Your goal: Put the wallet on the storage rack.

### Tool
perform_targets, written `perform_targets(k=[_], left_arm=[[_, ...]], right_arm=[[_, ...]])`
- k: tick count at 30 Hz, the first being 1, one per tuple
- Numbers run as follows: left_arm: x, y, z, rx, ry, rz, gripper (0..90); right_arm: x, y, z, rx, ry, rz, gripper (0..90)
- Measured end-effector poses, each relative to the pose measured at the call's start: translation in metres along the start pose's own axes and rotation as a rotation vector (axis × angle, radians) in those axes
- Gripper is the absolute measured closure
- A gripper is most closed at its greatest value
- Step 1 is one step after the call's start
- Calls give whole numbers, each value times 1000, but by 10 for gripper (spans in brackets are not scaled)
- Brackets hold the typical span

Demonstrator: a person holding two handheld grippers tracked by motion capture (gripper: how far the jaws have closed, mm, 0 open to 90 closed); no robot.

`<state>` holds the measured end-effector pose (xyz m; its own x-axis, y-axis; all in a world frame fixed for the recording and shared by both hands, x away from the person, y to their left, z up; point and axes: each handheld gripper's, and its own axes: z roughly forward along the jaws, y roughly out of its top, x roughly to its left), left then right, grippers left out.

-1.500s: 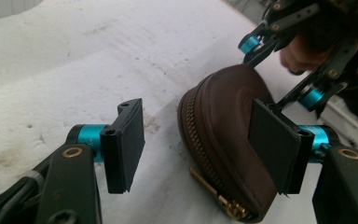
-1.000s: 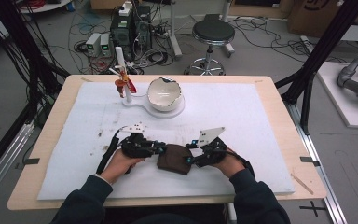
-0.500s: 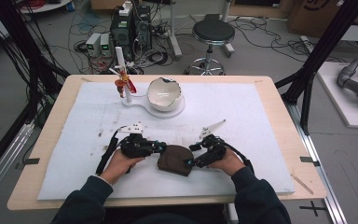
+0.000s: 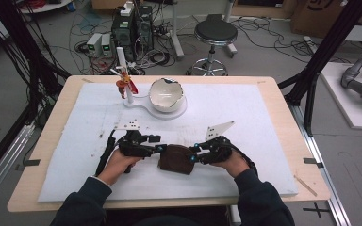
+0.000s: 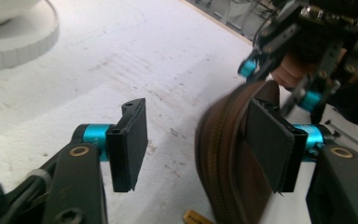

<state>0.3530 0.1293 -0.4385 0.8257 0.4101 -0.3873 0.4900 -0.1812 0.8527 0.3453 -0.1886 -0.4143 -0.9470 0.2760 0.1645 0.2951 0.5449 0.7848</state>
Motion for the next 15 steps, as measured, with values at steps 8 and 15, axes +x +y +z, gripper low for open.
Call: perform_targets(k=[8,15], left_arm=[[-6,-3,9,47,-62,61,577],[-7,-3,8,43,-72,93,601]], right_arm=[[0,0,-2,-21,-34,-32,565],[-9,-6,8,15,5,105,366]])
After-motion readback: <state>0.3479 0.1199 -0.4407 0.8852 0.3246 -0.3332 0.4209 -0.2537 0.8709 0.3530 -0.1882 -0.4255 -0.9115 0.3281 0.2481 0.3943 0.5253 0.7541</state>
